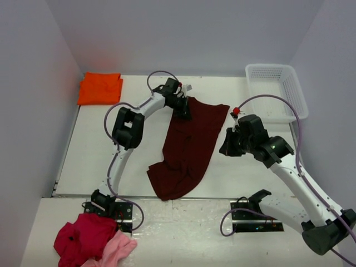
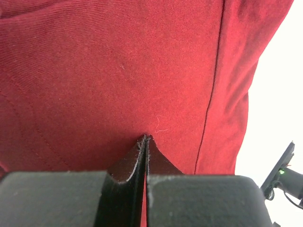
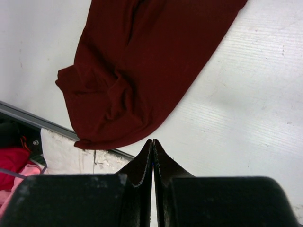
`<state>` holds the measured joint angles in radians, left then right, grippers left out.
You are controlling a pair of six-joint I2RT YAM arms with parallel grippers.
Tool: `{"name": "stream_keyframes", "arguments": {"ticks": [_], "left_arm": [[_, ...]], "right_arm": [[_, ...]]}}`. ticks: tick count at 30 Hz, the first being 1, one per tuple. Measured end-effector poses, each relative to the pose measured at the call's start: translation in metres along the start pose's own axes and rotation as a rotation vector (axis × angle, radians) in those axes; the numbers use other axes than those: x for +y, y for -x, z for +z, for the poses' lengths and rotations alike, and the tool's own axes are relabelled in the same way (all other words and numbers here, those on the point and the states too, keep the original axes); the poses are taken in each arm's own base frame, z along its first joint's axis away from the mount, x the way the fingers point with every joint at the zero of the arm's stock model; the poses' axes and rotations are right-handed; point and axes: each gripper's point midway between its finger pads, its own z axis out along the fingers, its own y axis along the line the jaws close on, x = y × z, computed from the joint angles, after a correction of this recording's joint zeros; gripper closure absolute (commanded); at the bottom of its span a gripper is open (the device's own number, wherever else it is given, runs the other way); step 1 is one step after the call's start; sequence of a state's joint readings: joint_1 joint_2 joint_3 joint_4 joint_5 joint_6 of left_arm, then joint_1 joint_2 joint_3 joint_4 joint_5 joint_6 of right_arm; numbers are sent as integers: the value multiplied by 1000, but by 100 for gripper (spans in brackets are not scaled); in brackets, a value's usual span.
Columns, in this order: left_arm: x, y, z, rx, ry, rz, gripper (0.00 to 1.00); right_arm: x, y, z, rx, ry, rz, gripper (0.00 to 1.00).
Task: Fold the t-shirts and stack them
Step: Rotate the tshirt 90 degrees
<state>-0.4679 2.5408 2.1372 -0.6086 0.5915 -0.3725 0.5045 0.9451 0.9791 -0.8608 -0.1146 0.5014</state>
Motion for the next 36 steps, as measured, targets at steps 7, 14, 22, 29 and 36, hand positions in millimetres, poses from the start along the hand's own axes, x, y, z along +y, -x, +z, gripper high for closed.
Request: {"name": "stream_keyframes", "arguments": {"ticks": [7, 14, 22, 29, 36], "left_arm": [[49, 33, -27, -80, -26, -80, 100], [113, 71, -66, -208, -35, -164, 100], [151, 88, -93, -289, -38, -244, 100], [156, 89, -93, -305, -44, -269, 100], [158, 90, -95, -324, -1, -275, 100]], "right_arm": [[10, -12, 22, 98, -10, -16, 100], [29, -51, 78, 290, -50, -107, 100], [84, -77, 136, 420, -42, -242, 100], [121, -88, 146, 426, 21, -286, 100], [114, -110, 163, 465, -2, -266, 100]]}}
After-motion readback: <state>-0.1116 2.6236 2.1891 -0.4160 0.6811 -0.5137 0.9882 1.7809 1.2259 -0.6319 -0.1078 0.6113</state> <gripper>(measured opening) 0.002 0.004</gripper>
